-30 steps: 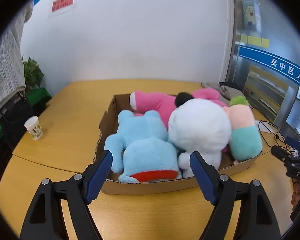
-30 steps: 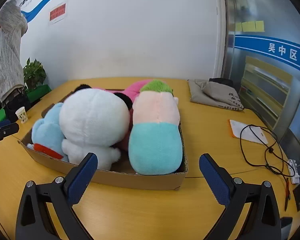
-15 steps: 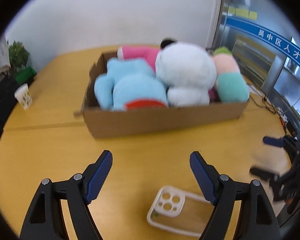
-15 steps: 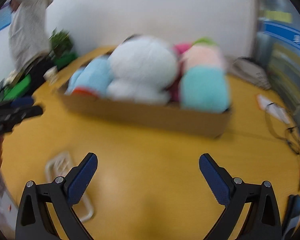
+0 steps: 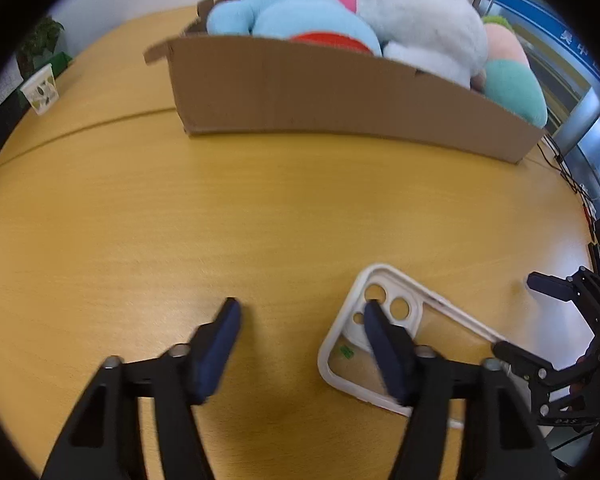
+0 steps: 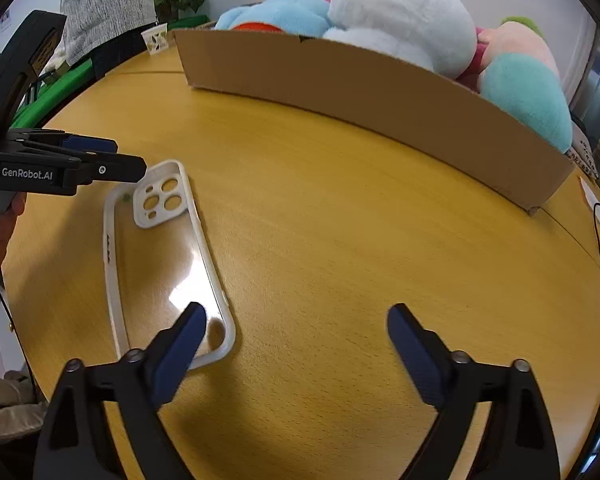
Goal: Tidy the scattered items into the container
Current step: 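Close the left gripper on the case rim while the right gripper clamps it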
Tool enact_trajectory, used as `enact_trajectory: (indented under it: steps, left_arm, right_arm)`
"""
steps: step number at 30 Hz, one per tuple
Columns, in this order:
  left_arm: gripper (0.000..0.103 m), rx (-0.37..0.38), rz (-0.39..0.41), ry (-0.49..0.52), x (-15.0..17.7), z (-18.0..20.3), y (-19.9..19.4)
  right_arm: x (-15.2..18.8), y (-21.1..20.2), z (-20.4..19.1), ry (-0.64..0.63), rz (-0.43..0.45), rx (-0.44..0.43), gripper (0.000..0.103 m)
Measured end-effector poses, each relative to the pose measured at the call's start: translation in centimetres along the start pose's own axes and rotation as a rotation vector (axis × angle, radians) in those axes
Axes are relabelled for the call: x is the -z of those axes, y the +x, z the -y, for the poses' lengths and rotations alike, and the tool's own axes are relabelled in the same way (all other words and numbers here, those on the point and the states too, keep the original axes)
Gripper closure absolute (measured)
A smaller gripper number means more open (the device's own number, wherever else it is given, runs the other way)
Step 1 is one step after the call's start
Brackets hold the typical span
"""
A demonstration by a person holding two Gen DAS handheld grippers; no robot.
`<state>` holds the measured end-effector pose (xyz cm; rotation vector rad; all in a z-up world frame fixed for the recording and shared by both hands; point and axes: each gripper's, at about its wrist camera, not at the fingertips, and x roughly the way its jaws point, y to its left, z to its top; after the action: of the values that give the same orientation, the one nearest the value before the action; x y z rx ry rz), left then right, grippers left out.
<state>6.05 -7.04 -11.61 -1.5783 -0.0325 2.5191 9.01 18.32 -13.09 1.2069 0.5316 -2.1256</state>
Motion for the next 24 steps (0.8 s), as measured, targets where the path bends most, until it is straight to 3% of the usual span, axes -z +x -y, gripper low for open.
enact_trajectory:
  steps: [1, 6, 7, 12, 14, 16, 24]
  left_arm:
    - [0.056, -0.020, -0.001, 0.026, 0.3, 0.5, 0.0]
    - [0.084, 0.019, -0.008, 0.056, 0.9, 1.4, 0.3]
    - [0.089, 0.030, -0.009, 0.061, 0.9, 1.5, 0.3]
    - [0.091, 0.004, -0.010, 0.096, 1.7, 2.5, 0.3]
    - [0.092, 0.014, -0.014, 0.095, 2.1, 2.6, 0.4]
    - [0.094, 0.013, -0.013, 0.097, 2.3, 2.7, 0.4]
    - [0.097, 0.039, -0.008, 0.095, 1.1, 2.8, -0.8]
  right_arm:
    - [0.0, 0.1, 0.0, -0.004, 0.002, -0.009, 0.020]
    - [0.1, -0.1, 0.1, -0.006, 0.018, -0.063, 0.033]
    - [0.1, -0.1, -0.1, -0.017, 0.021, -0.073, 0.041]
    - [0.1, -0.3, -0.7, -0.049, 0.032, -0.114, 0.066]
    - [0.1, -0.3, -0.9, -0.052, 0.030, -0.138, 0.083]
    - [0.1, -0.2, -0.9, -0.048, 0.030, -0.157, 0.090]
    - [-0.8, -0.2, -1.3, -0.034, 0.047, -0.147, 0.093]
